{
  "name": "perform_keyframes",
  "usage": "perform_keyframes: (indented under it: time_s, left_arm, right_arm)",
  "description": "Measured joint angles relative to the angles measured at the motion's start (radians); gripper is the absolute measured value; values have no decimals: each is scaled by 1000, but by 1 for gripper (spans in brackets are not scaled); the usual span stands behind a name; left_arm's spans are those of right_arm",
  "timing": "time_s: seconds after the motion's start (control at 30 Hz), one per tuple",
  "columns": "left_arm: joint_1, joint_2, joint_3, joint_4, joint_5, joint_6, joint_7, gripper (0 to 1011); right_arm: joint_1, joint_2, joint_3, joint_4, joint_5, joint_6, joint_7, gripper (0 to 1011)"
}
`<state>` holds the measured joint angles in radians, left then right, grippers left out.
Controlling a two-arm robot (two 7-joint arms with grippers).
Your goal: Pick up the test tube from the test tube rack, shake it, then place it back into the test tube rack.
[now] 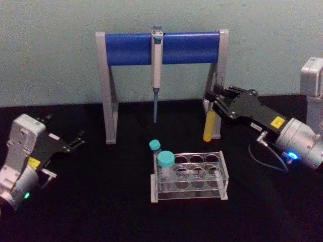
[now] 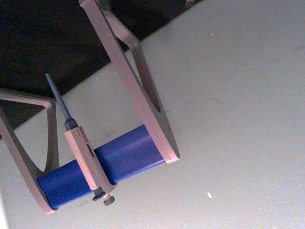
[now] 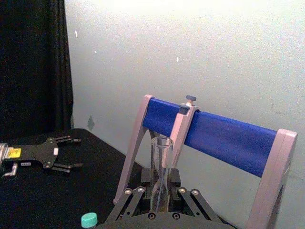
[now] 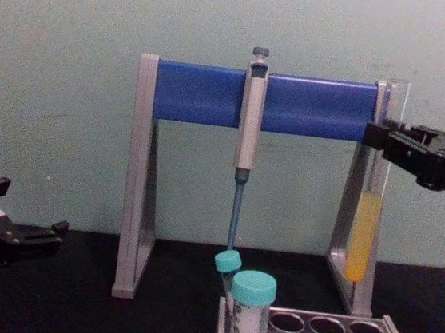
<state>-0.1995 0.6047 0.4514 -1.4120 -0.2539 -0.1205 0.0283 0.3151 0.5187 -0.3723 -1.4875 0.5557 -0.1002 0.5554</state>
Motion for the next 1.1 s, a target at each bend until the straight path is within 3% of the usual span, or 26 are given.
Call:
perform_keyframes:
  time_s: [0.37, 0.6, 0.83, 0.97, 1.1]
  left_arm:
    - [0, 0, 0, 0, 0, 0, 0, 1001]
    - [0, 0, 0, 0, 0, 0, 0, 1001]
    - [0, 0, 0, 0, 0, 0, 0, 1001]
    - [0, 0, 0, 0, 0, 0, 0, 1001]
    - [0, 0, 0, 0, 0, 0, 0, 1001]
  right_arm:
    - [20, -16, -12, 24, -9, -24, 57, 232]
    - [34, -5, -33, 34, 22, -37, 147, 232]
    - [36, 46, -45, 28, 103, -35, 268, 233]
    - [18, 84, -41, 6, 126, -19, 279, 233]
    - [-9, 122, -26, -21, 132, -13, 251, 233]
